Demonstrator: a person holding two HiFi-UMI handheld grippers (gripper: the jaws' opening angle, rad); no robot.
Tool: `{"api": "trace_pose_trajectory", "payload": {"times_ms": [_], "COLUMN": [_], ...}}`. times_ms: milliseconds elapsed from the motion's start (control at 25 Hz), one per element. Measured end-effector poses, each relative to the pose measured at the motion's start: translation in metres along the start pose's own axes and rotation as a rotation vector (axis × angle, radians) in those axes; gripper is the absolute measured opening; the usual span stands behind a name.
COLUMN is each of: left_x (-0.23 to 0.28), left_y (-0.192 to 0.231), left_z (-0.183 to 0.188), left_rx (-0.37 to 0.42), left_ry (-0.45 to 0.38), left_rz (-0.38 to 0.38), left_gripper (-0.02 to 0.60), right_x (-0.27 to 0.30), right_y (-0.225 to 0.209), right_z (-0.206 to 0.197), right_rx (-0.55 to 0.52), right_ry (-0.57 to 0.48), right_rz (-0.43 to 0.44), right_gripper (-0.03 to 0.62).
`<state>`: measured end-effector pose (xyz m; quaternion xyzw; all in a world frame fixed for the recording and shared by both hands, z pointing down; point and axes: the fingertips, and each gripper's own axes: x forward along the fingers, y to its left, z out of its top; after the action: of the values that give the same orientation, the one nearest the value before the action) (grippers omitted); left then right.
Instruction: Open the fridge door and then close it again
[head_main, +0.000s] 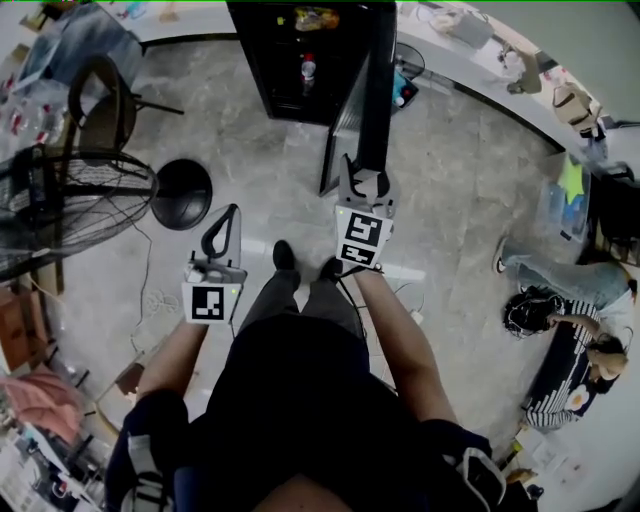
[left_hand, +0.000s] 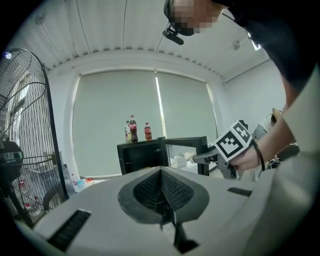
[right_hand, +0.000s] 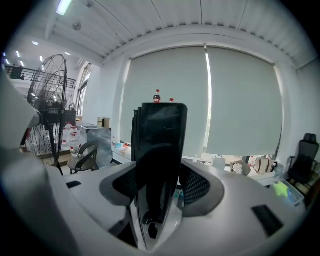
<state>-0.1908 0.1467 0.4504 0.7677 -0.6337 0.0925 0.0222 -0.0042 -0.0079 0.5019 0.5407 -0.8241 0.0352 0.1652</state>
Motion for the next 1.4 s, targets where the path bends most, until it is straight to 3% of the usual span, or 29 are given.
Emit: {"api": "trace_pose_trajectory", "payload": {"times_ms": [440,960,1400], "left_x": [0.025,0.042,0.061], "left_y": [-0.035,-0.066,-0.068], "left_z": [0.010,0.028,0.035], "left_rx": [0.014,0.032,0.021], "left_ry": [-0.013,-0.030,-0.048], "left_rz": [-0.047,-0.049,-0.096], "left_gripper": [0.021,0.021,0.021], "right_x": [-0.013,-0.017,-0.006], "right_y": [-0.078,-0.139,-0.181], "right_z": [-0.017,-0.023,-0.025], "right_rx": [0.034,0.038,0.043], "right_ry": [-0.001,-0.022,-0.022], "right_rz": [0.024,0.079,0.061], "right_gripper": [0.224,0.215,0.209]}}
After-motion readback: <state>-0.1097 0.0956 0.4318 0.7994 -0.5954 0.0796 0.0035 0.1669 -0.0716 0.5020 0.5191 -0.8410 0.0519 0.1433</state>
